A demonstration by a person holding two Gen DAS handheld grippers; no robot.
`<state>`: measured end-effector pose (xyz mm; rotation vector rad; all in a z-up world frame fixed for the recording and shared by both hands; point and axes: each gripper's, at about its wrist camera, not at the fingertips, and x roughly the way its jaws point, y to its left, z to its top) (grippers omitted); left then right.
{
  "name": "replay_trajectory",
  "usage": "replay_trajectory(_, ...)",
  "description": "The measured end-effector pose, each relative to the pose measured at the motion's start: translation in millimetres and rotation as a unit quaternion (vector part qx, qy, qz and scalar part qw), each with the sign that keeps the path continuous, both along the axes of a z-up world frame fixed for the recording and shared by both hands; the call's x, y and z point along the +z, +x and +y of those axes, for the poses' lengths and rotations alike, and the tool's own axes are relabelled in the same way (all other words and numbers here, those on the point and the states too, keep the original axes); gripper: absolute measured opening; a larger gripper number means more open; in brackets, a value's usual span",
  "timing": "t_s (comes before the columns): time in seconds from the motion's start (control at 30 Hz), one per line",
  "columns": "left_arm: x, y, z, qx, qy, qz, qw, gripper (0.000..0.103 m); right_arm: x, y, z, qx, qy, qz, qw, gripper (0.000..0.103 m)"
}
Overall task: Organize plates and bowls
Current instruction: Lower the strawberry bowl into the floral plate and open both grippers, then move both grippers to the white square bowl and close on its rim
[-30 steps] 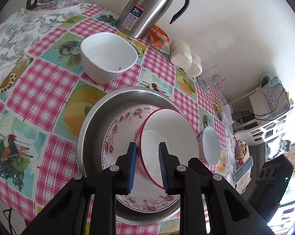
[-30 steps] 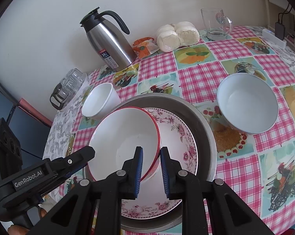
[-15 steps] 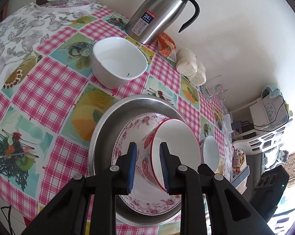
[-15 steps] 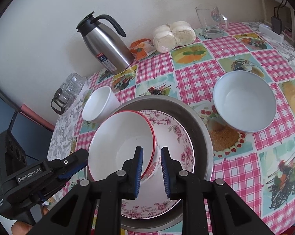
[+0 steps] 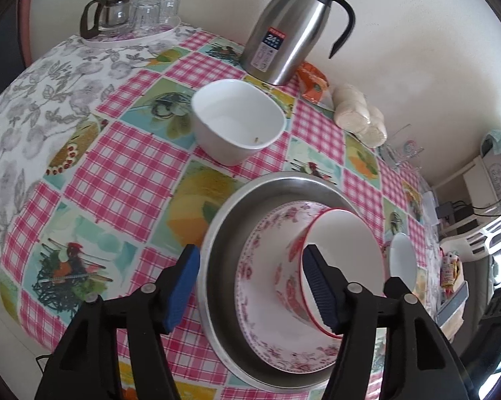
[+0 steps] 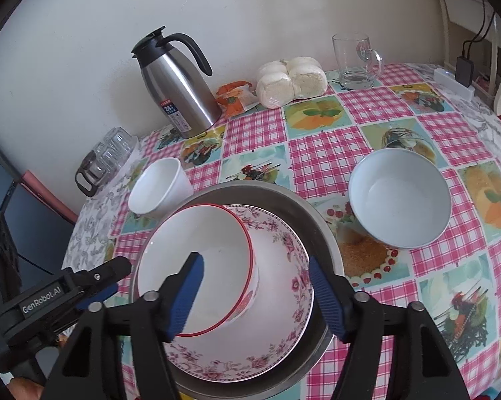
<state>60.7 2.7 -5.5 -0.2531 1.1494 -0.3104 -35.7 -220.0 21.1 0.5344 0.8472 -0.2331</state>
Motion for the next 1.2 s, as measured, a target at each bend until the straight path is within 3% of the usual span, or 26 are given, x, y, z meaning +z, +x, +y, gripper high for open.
replay_trajectory(0.1,-2.5,2.1,6.0,0.018,0.013,0.0,0.9998,0.082,-1.7,-0.7,-3.7,-0.007,0.002,0.003,1.0,0.081)
replay_trajectory(0.4,-0.9,3.8,15.4,0.048,0.031,-0.015,0.9982,0.09,-2.3,0.3,-3.5,-0.01,-0.007,0.005,1.0,0.103)
replay_trajectory(0.8,0.5,6.4,35.5,0.098,0.047,-0.031,0.9936,0.099,-1.5,4.6,5.3,-0.005,-0.023,0.003,1.0,0.103)
replay_trajectory(1.2,8.5,14.7,60.0,0.137,0.018,-0.056,0.9889,0.099,7.2,18.5,29.3,0.013,-0.04,-0.012,0.999,0.103)
